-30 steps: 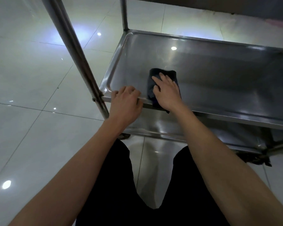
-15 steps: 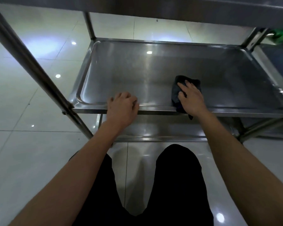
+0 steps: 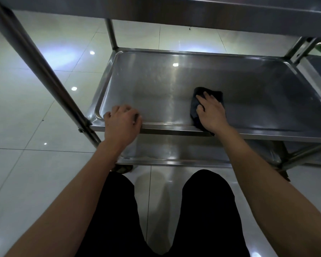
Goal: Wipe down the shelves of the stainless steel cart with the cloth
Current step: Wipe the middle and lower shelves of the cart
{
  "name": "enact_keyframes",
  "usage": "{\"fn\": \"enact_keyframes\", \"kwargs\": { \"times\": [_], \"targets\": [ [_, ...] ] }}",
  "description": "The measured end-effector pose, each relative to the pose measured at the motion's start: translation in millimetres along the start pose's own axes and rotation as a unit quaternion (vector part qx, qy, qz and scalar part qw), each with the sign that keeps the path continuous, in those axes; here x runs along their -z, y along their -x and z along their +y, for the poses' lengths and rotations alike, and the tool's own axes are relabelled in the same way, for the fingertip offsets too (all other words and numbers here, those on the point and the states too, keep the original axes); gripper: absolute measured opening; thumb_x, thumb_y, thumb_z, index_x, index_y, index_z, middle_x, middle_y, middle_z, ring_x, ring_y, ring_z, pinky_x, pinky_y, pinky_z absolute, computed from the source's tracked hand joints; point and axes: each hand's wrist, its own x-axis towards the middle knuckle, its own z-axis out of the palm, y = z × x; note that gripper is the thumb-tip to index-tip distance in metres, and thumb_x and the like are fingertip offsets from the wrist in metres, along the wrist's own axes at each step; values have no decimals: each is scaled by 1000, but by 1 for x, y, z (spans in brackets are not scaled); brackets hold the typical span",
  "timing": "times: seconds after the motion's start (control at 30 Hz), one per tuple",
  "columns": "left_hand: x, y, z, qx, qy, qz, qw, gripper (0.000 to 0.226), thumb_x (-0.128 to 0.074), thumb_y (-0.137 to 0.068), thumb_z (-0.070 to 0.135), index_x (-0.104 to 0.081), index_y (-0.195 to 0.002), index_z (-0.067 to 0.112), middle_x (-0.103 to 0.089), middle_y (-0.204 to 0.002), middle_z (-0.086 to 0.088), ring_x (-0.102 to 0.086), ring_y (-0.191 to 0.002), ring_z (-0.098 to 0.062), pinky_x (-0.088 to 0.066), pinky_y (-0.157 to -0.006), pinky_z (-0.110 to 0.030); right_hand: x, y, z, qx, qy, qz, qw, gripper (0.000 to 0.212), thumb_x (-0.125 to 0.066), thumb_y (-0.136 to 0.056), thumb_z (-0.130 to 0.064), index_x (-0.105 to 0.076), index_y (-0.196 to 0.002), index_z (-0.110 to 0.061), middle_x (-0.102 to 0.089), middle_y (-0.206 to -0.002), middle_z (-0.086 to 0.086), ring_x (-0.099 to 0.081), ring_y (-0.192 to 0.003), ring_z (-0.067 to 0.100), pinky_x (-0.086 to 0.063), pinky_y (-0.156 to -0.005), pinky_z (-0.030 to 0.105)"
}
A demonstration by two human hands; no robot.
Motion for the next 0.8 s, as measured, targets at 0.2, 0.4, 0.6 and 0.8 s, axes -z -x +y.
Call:
{"fn": "enact_keyframes", "kwargs": {
  "times": [0.2,0.4,0.6,0.8],
  "targets": [
    [8,0,-11,-24,10,-27,999,27,-53,-94,44,-73,-103,28,-67,-111,7,-59,-103,-28,-50,-87,-48,-27,-18,-68,43,11,-16,999,50,-33,-105,-26,-35,-154,-23,-19,-166,5,-15,-153,26,-13,-123,45],
    [17,9,-42,24,-23,-23,999,36,-53,-92,59,-70,-107,31,-61,-119,3,-56,-115,-25,-43,-99,-51,-57,-40,-140,103,-7,-57,993,50,-27,-107,-28,-28,-157,-26,-10,-168,0,-5,-155,22,-5,-124,46],
    [17,18,-52,5,-13,-10,1000,52,-42,-91,64,-73,-114,28,-65,-120,0,-59,-111,-26,-45,-100,-46,-85,-62,-209,167,-22,-101,980,51,-24,-106,-28,-26,-157,-29,-8,-168,-2,-3,-154,21,-2,-124,48],
    [13,21,-68,-1,39,0,999,55,-50,-90,63,-70,-121,22,-64,-125,2,-57,-113,-21,-44,-102,-46,-98,-83,-244,202,-34,-115,972,50,-26,-106,-27,-30,-155,-33,-12,-167,-6,-7,-154,18,-5,-124,46]
  ]
}}
